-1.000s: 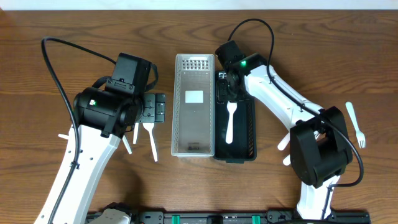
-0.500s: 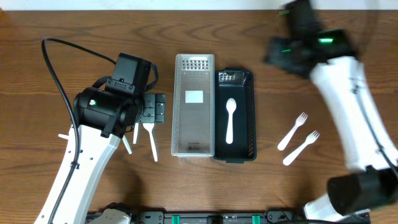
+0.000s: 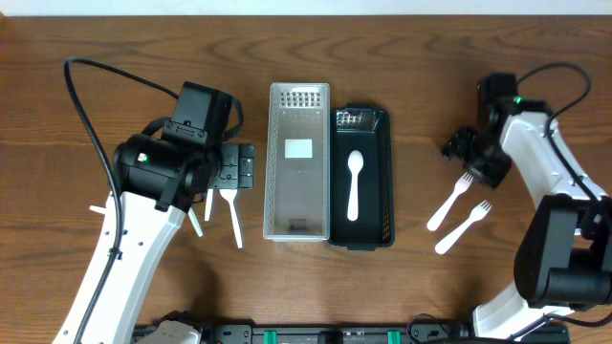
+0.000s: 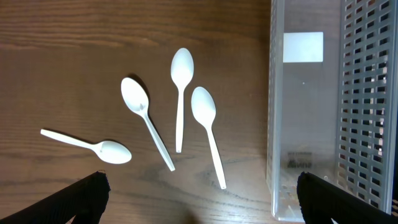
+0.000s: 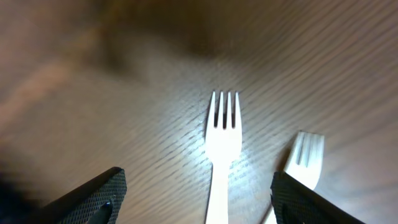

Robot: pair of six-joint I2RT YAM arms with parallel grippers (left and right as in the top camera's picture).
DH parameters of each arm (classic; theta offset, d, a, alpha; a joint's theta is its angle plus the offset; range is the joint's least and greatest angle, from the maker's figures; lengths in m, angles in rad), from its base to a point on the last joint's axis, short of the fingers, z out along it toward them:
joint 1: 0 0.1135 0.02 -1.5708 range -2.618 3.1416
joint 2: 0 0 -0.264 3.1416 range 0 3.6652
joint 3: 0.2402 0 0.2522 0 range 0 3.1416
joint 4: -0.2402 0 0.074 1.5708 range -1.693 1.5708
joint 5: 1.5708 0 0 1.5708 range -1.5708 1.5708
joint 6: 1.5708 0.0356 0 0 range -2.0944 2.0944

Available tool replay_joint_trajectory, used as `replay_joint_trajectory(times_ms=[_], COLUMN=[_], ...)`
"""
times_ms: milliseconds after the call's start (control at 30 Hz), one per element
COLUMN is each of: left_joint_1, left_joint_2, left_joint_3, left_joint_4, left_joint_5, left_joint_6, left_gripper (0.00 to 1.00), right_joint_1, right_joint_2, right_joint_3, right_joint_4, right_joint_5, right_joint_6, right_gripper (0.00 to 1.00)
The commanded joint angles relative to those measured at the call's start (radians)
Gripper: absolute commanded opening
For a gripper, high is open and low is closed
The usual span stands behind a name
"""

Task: Pack container
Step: 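Move the right gripper back over the white forks and descend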

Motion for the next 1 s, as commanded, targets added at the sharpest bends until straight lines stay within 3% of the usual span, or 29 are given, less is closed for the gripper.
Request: replay_joint_trajectory(times_ms=[0,800,967], left_joint_1=[0.004,0.004,0.004], left_joint_2=[0.001,0.001,0.001], left_joint_3=[0.0,0.001,0.001], left_joint_4=[-0.004,-0.008,-0.008], left_joint_5=[-0.011,-0.011,-0.011], left_joint_6=[-0.017,-0.016,-0.016], left_gripper=[0.98,0.98,0.98], right_joint_1=[0.006,0.004,0.002], right_joint_2=[-0.009,-0.007,-0.007], right_joint_3=[-0.078,-0.256,-0.256], right_joint_4=[0.051,0.315,0.319], right_joint_5=[-0.02,-0.008,-0.008], right_joint_6=[0.016,-0.018,-0.017], right_gripper=[0.78,0.8,0.69])
